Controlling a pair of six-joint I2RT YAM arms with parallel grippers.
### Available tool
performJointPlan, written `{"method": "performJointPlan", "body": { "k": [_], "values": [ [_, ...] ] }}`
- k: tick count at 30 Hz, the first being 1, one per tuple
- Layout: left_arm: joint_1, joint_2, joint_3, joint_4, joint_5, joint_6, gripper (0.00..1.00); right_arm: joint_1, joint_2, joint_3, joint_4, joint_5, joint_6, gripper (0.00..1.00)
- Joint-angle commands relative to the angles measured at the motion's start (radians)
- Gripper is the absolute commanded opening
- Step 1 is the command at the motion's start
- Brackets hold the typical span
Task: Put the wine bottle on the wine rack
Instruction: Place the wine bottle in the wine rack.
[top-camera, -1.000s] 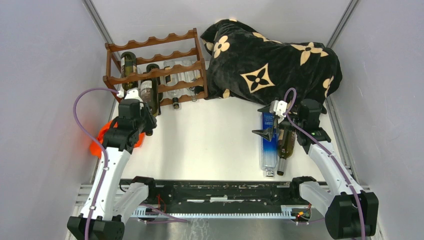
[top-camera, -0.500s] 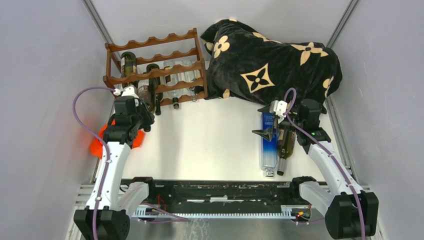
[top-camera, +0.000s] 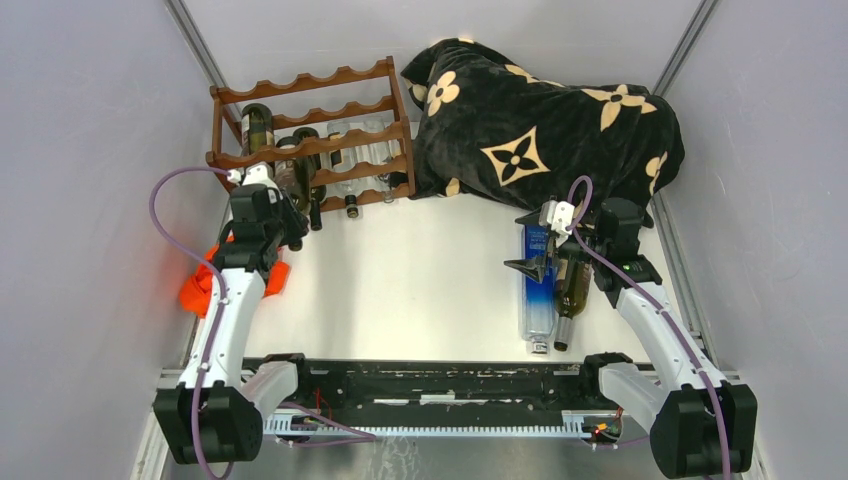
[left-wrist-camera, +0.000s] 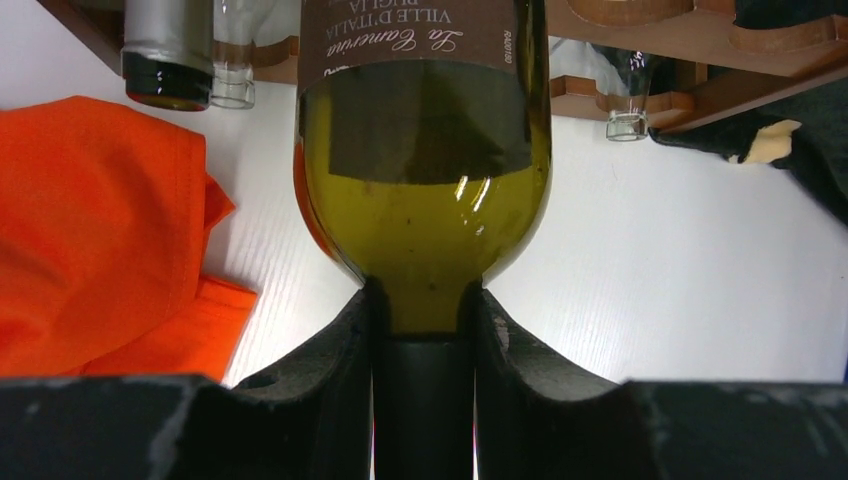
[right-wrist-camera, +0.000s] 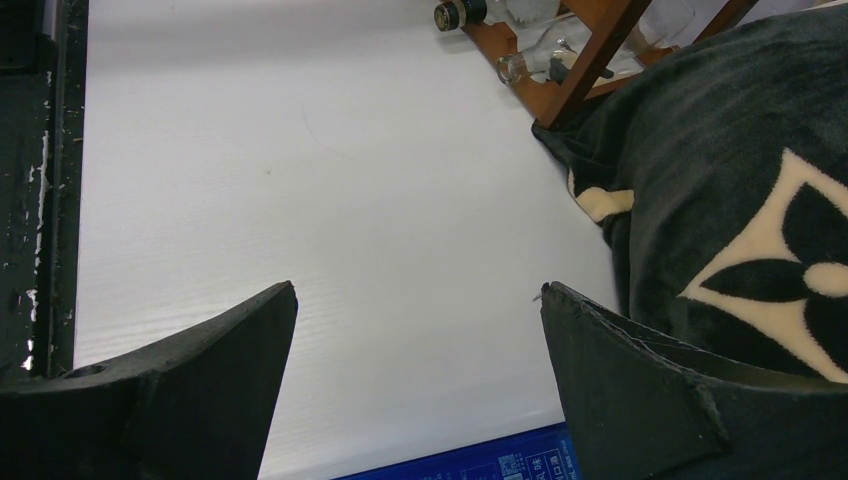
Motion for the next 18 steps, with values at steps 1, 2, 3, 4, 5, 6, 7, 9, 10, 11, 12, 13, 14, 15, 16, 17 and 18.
{"method": "performJointPlan", "body": {
  "k": [1, 2, 3, 4, 5, 6, 7, 9, 10, 11, 12, 13, 14, 15, 16, 17, 18],
  "values": [
    [0.011, 0.012, 0.028, 0.209, -0.005, 0.071, 0.02, -0.004, -0.01, 0.004, 0.018, -0.004, -0.009, 0.98],
    [0.011, 0.02, 0.027, 0.217, -0.005, 0.074, 0.02, -0.004, -0.011, 0.005, 0.017, -0.004, -0.009, 0.98],
    [0.013, 0.027, 0.027, 0.226, -0.005, 0.077, 0.02, -0.005, -0.012, 0.006, 0.016, -0.005, -0.01, 0.98],
    [0.013, 0.038, 0.025, 0.236, -0.005, 0.078, 0.02, -0.005, -0.012, 0.006, 0.015, -0.005, -0.01, 0.98],
    [0.013, 0.049, 0.026, 0.243, -0.005, 0.078, 0.02, -0.004, -0.012, 0.006, 0.015, -0.007, -0.009, 0.98],
    [0.013, 0.059, 0.027, 0.249, -0.005, 0.078, 0.02, -0.003, -0.011, 0.006, 0.015, -0.006, -0.011, 0.98],
    [0.013, 0.068, 0.03, 0.256, -0.005, 0.078, 0.02, -0.003, -0.012, 0.006, 0.016, -0.008, -0.011, 0.98],
    [0.014, 0.084, 0.034, 0.273, -0.005, 0.081, 0.02, -0.003, -0.012, 0.006, 0.015, -0.008, -0.012, 0.98],
    [0.013, 0.09, 0.036, 0.282, -0.005, 0.081, 0.02, -0.004, -0.012, 0.006, 0.015, -0.008, -0.011, 0.98],
    [0.013, 0.097, 0.04, 0.29, -0.005, 0.082, 0.02, -0.004, -0.013, 0.006, 0.014, -0.008, -0.012, 0.98],
    [0.013, 0.104, 0.045, 0.297, -0.005, 0.082, 0.02, -0.004, -0.014, 0.006, 0.014, -0.008, -0.011, 0.98],
    [0.013, 0.111, 0.05, 0.305, -0.005, 0.081, 0.02, -0.004, -0.015, 0.006, 0.013, -0.008, -0.011, 0.98],
    [0.013, 0.12, 0.054, 0.313, -0.005, 0.081, 0.02, -0.004, -0.016, 0.006, 0.013, -0.008, -0.013, 0.98],
    [0.013, 0.128, 0.059, 0.32, -0.005, 0.081, 0.02, -0.003, -0.016, 0.006, 0.013, -0.006, -0.013, 0.98],
    [0.013, 0.135, 0.063, 0.326, -0.005, 0.081, 0.02, -0.004, -0.017, 0.007, 0.014, -0.007, -0.015, 0.98],
    [0.013, 0.14, 0.064, 0.332, -0.006, 0.08, 0.02, -0.004, -0.018, 0.006, 0.012, -0.007, -0.015, 0.98],
    [0.014, 0.144, 0.065, 0.339, -0.009, 0.08, 0.02, -0.003, -0.019, 0.006, 0.011, -0.005, -0.015, 0.98]
  ]
}}
